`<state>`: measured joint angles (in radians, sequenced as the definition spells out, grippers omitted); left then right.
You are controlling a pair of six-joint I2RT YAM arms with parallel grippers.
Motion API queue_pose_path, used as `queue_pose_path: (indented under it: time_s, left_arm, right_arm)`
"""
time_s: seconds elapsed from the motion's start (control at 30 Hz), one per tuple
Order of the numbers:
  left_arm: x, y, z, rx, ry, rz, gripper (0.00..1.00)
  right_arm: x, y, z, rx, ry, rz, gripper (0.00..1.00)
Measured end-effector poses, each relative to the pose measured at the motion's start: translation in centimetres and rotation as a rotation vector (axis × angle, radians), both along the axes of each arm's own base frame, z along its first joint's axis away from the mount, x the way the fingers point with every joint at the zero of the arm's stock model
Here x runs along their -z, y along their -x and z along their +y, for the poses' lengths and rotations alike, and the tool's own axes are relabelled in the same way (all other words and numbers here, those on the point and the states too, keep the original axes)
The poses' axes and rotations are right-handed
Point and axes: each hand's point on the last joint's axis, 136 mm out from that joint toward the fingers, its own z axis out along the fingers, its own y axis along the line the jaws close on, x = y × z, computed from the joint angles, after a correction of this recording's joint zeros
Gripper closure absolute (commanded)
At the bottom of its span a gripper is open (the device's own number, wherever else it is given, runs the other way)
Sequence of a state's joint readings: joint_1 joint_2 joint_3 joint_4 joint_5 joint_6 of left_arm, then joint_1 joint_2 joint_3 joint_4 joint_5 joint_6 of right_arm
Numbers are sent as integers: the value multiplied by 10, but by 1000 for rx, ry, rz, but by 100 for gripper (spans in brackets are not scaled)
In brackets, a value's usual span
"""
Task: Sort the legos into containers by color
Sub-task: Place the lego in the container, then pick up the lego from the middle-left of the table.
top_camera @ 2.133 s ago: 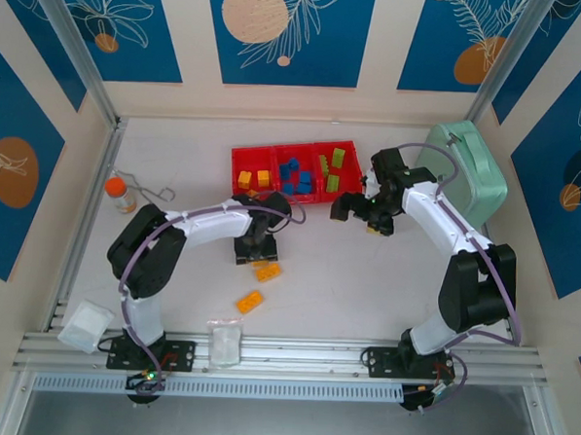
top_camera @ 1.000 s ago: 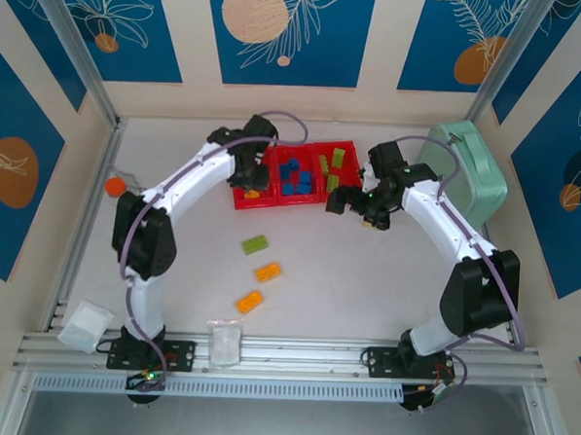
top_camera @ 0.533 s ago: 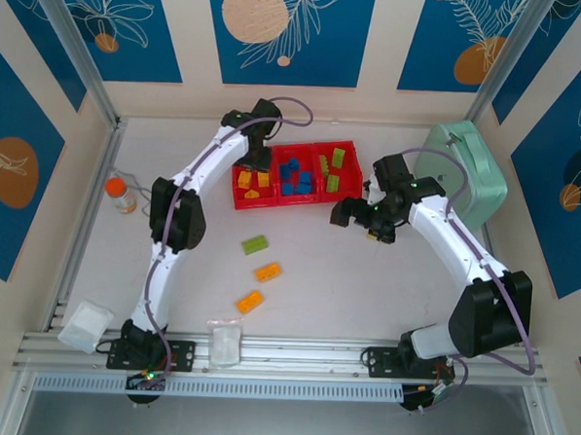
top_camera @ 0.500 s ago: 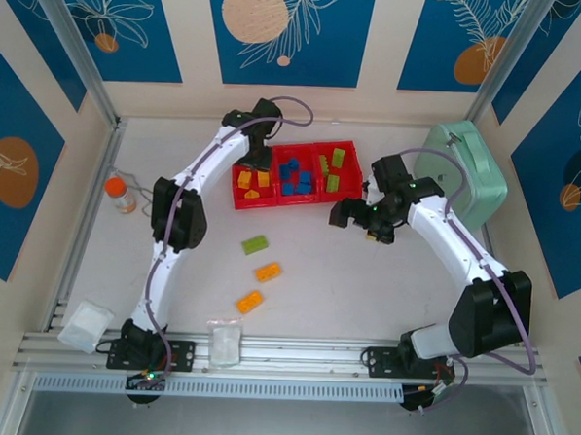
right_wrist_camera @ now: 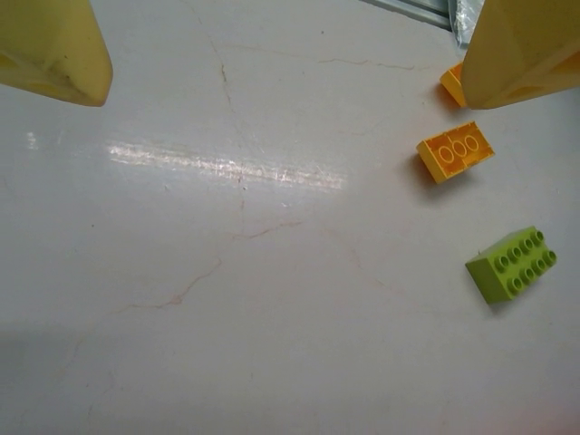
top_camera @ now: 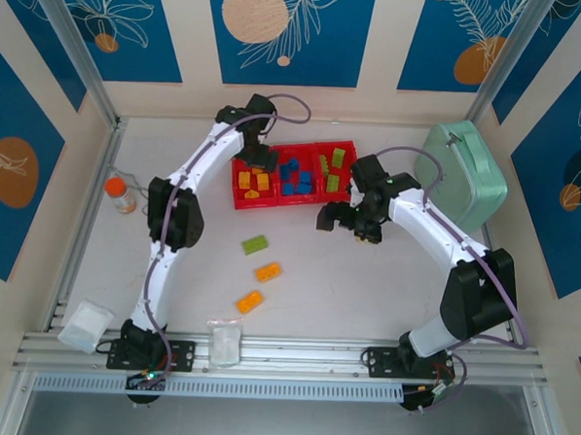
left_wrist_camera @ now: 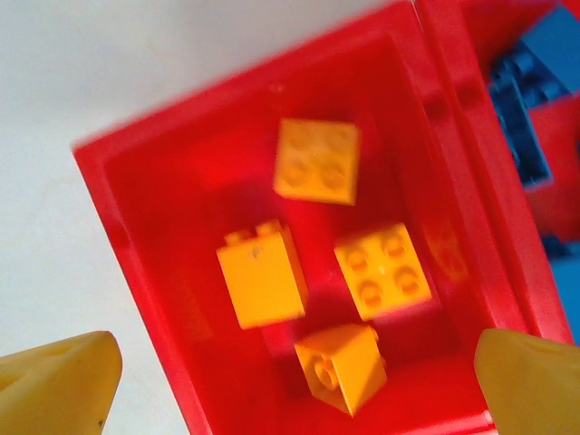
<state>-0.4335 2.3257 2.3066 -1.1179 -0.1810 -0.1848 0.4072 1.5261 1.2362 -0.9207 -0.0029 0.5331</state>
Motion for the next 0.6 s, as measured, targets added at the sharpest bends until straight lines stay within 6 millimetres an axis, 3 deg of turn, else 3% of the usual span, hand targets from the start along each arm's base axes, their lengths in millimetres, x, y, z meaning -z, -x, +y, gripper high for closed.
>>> queue_pose_path:
  time_s: [0.23,0.37,0.47,0.6]
  left_arm:
    - [-25,100,22,11,123,46,1]
    - [-22,166,28,51,242,70,0]
    - [-7,210,24,107,279,147,0]
    - [6,259,-7,257,297,244,0]
  right_arm:
    - [-3,-7,7,-5,-32,-26,1]
    - [3,-9,22,-31,-1,-9,1]
    - [9,-11,28,-33,13,-2,1]
    - [5,-19,18,25,35,-28,1]
